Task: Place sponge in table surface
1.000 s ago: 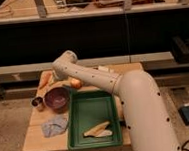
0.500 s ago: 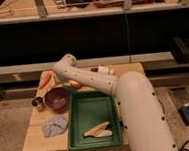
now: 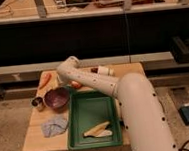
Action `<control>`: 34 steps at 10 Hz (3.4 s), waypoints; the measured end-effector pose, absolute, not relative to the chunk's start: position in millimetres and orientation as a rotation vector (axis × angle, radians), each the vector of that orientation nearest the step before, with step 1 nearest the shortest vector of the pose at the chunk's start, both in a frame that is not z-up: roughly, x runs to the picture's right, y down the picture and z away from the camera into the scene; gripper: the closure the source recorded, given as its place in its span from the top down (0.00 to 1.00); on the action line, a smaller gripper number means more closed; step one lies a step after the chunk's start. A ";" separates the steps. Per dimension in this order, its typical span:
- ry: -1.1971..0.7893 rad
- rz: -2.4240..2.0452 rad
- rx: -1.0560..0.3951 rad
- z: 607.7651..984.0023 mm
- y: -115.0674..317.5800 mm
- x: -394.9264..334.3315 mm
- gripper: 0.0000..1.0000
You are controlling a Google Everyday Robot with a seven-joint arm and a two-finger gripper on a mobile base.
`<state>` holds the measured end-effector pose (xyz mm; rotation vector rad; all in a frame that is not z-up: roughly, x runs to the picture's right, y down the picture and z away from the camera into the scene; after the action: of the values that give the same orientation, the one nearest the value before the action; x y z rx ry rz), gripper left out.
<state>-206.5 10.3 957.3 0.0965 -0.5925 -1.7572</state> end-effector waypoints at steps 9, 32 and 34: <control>-0.669 -1.494 0.171 945.9 -22.4 -177.9 0.67; -0.613 -1.756 0.032 936.1 22.4 -172.3 0.67; -0.587 -1.808 0.035 941.4 20.5 -172.5 0.67</control>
<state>-172.5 20.5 941.4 0.0355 -0.5867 -1.8078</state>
